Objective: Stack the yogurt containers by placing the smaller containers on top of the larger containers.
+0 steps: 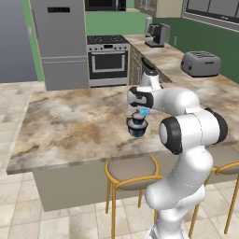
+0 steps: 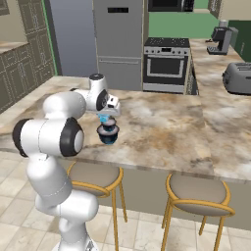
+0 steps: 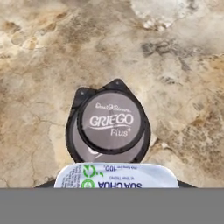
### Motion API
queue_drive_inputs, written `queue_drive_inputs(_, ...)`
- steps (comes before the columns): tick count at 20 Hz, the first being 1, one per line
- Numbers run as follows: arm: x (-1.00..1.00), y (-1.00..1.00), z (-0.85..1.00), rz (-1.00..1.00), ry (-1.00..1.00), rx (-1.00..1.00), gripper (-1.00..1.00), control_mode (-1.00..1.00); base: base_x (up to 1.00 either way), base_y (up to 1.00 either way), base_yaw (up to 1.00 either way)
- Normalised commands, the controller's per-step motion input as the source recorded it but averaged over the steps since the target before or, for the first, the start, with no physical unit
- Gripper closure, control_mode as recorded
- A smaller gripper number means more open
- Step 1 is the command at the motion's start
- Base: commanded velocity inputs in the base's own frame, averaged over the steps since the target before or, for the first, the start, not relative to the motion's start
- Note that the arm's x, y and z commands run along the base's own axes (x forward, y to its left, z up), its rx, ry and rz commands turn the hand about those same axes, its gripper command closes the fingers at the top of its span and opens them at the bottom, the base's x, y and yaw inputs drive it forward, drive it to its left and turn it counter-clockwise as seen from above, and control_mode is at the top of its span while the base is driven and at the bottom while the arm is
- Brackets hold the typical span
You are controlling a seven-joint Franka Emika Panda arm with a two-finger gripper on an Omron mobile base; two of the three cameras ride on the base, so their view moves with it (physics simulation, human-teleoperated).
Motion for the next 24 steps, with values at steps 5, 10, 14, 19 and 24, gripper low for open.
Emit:
queue_drive_inputs(5, 0.14, 0.00, -0.09, 0.00, 0.00, 0.00, 1.00, -1.00, 0.00, 0.00, 0.00)
queue_drive_inputs(10, 0.19, 0.00, -0.07, 0.00, 0.00, 0.00, 1.00, -1.00, 0.00, 0.00, 0.00)
queue_drive_inputs(14, 0.09, 0.00, -0.07, 0.00, 0.00, 0.00, 1.00, -1.00, 0.00, 0.00, 0.00)
queue_drive_inputs(19, 0.08, 0.00, -0.10, 0.00, 0.00, 0.00, 1.00, -1.00, 0.00, 0.00, 0.00)
queue_drive_inputs(24, 0.11, 0.00, -0.10, 0.00, 0.00, 0.00, 1.00, -1.00, 0.00, 0.00, 0.00)
